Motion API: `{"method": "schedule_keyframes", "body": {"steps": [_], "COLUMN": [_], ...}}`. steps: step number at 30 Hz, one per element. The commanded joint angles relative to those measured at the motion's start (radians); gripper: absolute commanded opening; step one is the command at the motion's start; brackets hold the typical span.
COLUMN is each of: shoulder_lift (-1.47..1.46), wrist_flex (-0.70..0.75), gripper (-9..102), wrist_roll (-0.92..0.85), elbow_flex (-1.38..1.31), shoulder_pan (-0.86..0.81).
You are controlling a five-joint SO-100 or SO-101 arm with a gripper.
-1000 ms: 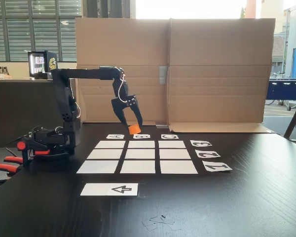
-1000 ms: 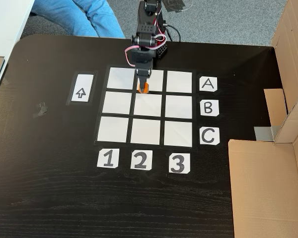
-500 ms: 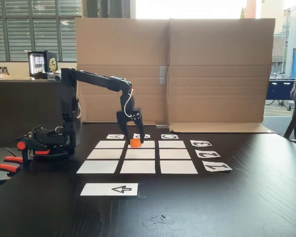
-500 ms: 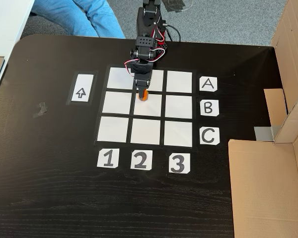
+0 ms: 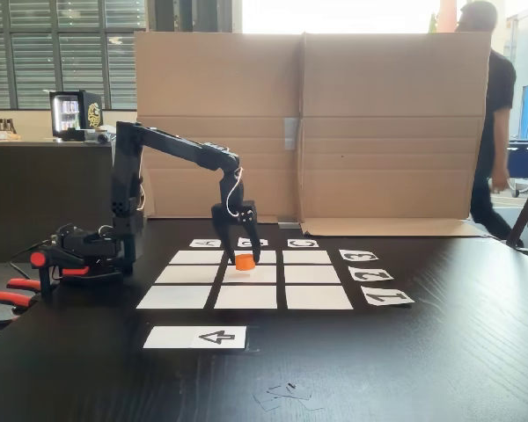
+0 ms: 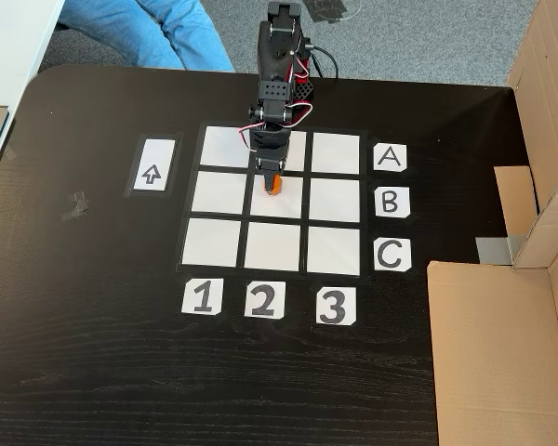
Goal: Pick up the round, orange token and place it in the grid on square B2.
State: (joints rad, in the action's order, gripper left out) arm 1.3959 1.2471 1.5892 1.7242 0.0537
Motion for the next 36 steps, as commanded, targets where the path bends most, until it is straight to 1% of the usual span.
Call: {"method": "schedule_keyframes", "body": {"steps": [1,5,9,17,18,20,26,32,34,36], "shoulder_lift": [0.000,-0.023,-0.025,-0.017,-0.011,0.014,0.199,0.433,0.557,0.698], "wrist_flex": [-0.009,-0.009,-0.012,-0.040,-0.048,-0.069,-0.144,-0.305,-0.344,-0.359], "gripper": [0,1,16,39,44,50,55,56,56,56], "wrist_roll": [0.014,0.021,0.048,0.057,0.058,0.061,0.060,0.061,0.061,0.061], "elbow_flex": [-0.014,-0.018,-0.018,0.025,0.038,0.071,0.241,0.474,0.563,0.634], "shoulder_pan": [0.012,0.020,0.011,0.011,0.012,0.012,0.009,-0.003,-0.038,-0.124]}}
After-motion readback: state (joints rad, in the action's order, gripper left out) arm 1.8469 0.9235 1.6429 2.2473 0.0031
